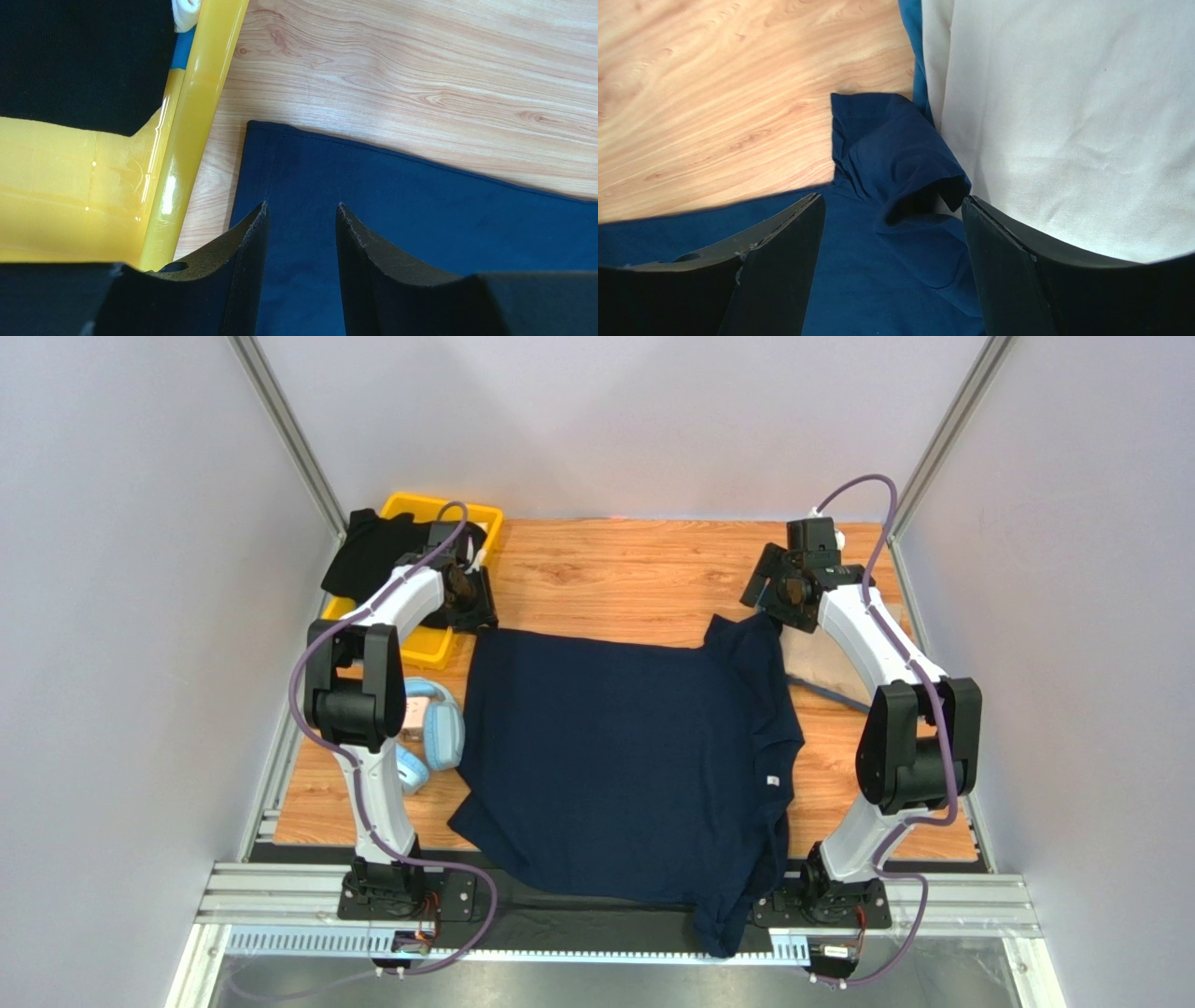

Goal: Fold and stack the t-shirts

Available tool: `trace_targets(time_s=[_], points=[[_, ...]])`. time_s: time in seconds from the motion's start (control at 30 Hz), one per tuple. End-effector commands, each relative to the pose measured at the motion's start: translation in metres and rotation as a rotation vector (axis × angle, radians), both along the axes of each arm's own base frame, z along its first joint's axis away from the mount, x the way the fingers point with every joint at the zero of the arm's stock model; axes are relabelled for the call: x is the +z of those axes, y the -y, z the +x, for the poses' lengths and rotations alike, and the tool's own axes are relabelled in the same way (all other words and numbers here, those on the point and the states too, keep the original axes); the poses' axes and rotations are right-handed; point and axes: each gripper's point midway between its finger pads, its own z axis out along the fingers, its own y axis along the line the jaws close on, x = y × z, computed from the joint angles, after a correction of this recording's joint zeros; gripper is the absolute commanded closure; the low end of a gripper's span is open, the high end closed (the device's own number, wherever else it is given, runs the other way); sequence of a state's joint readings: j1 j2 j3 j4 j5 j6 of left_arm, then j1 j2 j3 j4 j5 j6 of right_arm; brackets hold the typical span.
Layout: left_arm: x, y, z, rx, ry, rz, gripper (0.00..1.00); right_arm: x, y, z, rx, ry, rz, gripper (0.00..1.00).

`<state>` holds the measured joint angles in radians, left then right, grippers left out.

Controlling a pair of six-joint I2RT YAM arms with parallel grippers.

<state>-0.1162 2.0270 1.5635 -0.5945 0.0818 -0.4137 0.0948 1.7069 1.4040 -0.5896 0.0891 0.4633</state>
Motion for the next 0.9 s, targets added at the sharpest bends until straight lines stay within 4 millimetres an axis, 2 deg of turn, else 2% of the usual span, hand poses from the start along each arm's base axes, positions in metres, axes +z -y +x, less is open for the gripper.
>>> trace_targets(time_s=[0.0, 0.27, 0.37, 0.5, 0.57, 0.6, 0.7, 0.87], points=[[0.010, 0.004, 0.009, -0.026, 0.030, -0.009, 0.53, 0.011, 0.005, 0.007, -0.020, 0.021, -0.021, 0.23], [0.005, 0.002, 0.006, -0.028, 0.016, 0.003, 0.54, 0.001, 0.007, 0.015, -0.021, -0.008, -0.038, 0.27], [0.001, 0.000, 0.004, -0.035, 0.002, 0.021, 0.57, -0.004, 0.004, 0.020, -0.004, -0.017, -0.033, 0.36], [-0.005, 0.001, 0.002, -0.039, -0.022, 0.026, 0.58, -0.011, 0.002, 0.028, -0.001, -0.038, -0.028, 0.41], [-0.009, 0.002, 0.001, -0.042, -0.033, 0.027, 0.57, -0.011, -0.001, 0.030, 0.005, -0.038, -0.017, 0.53], [-0.011, 0.004, 0.000, -0.048, -0.036, 0.026, 0.57, -0.010, -0.003, 0.030, 0.014, -0.036, -0.009, 0.89], [-0.016, 0.006, 0.001, -0.054, -0.050, 0.031, 0.57, -0.002, -0.005, 0.031, 0.021, -0.013, 0.004, 1.00], [-0.020, 0.007, 0.008, -0.048, -0.054, 0.033, 0.56, -0.001, -0.006, 0.025, 0.036, -0.007, 0.005, 1.00]])
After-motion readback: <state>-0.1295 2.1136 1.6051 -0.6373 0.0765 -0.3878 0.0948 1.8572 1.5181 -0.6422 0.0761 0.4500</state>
